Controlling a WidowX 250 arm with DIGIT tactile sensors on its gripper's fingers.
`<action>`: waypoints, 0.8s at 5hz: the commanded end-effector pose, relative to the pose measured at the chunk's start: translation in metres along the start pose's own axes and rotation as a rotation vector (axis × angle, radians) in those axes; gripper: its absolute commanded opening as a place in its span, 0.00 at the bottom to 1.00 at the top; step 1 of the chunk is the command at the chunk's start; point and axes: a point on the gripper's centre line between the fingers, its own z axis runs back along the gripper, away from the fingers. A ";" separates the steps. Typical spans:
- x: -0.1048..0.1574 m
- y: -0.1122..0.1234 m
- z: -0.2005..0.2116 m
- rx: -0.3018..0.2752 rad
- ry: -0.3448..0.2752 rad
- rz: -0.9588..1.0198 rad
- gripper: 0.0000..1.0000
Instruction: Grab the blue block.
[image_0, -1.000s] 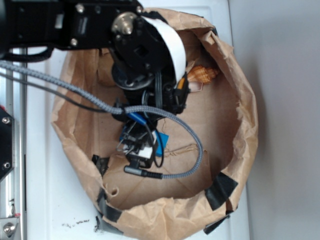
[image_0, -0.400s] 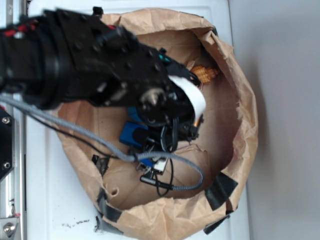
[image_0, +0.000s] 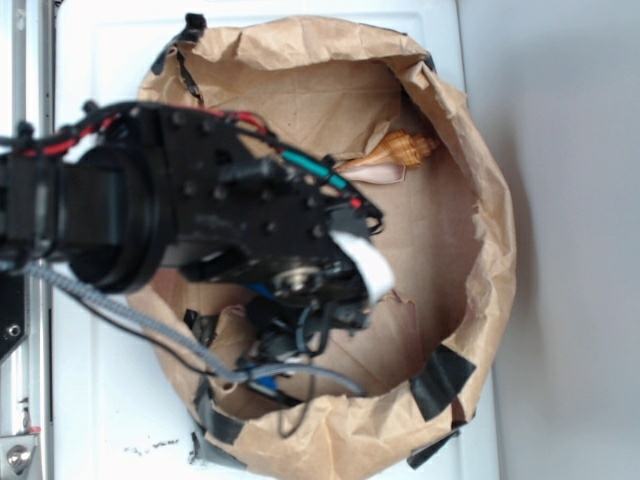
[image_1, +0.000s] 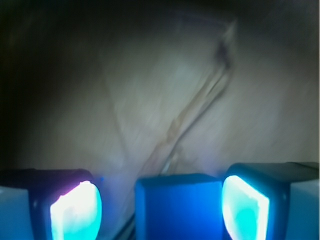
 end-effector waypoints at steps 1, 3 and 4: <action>-0.016 -0.008 0.000 0.002 0.042 -0.059 1.00; -0.012 -0.001 0.008 -0.002 0.009 -0.032 0.00; -0.011 0.002 0.011 -0.005 -0.003 -0.022 0.00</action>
